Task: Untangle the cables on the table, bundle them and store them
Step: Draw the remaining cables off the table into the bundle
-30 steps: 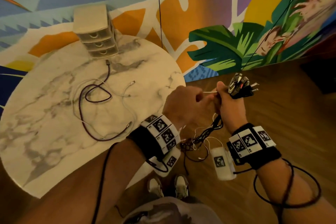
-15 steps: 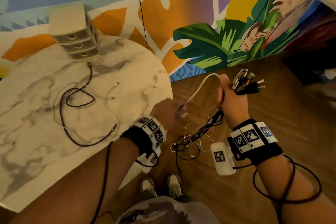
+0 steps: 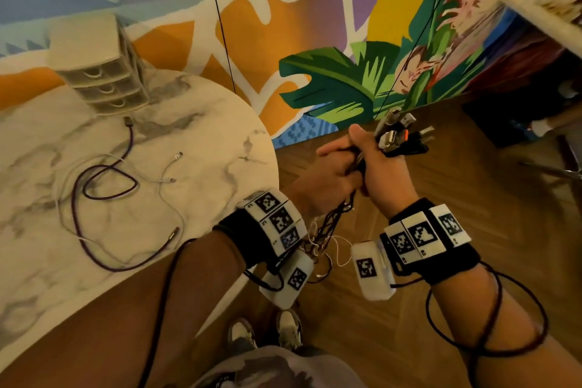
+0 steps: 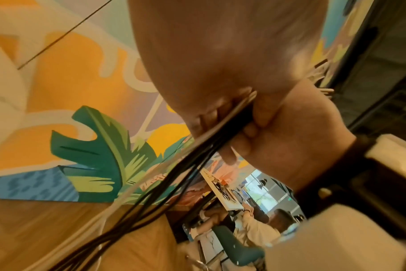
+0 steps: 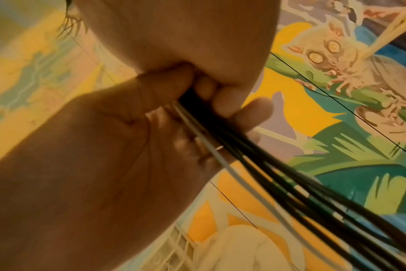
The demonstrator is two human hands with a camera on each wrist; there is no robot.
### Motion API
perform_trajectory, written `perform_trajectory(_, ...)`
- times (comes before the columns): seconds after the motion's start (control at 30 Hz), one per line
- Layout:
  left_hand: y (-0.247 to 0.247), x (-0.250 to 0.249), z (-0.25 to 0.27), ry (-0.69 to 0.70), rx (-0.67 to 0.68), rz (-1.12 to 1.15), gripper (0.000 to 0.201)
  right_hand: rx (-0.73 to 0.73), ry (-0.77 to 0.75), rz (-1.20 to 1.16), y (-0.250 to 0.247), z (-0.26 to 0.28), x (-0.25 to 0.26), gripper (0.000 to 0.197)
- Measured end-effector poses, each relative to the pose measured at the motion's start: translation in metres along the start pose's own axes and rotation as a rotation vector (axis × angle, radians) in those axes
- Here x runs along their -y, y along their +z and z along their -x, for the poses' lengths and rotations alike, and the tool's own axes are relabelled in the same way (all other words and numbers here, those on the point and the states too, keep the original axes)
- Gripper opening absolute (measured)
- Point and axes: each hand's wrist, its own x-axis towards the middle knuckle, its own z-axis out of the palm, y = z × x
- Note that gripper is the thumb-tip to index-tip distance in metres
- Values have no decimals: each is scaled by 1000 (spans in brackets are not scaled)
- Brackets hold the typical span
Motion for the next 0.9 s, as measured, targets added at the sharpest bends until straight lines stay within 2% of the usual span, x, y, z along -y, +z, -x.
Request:
perform_trajectory(0.07,1,-8,-1,-31,0,168,20,63,39,-73,-2,4,1,48)
perform_trajectory(0.17,-8,-21,0,-89,-14,303,30,244,29,-239,-2,8,-15,44)
perform_trajectory(0.27,-20,-30,-5,-51,-55,379,40,384,5,-45,7,10,-41,16)
perform_trajectory(0.33,-23,-37,-12,-3,-180,167,45,327,69,98,12,5,-64,35)
perform_trajectory(0.4,-29,-51,-15,128,-240,-129,41,204,178,231,8,2,-88,46)
perform_trajectory(0.47,-39,-69,-15,264,-261,-348,37,123,304,335,-2,4,-115,45)
perform_trajectory(0.6,-60,-91,-12,501,-312,-692,44,5,503,453,-26,10,-161,34)
perform_trajectory(0.7,-72,-101,-8,602,-372,-847,31,-58,591,492,-45,14,-185,34)
perform_trajectory(0.8,-82,-107,-6,722,-469,-901,24,-77,667,550,-52,18,-196,37)
perform_trajectory(0.87,-78,-102,-6,790,-451,-944,25,-136,668,435,-50,15,-190,36)
perform_trajectory(0.9,-74,-97,-6,797,-394,-964,24,-187,661,356,-48,9,-185,36)
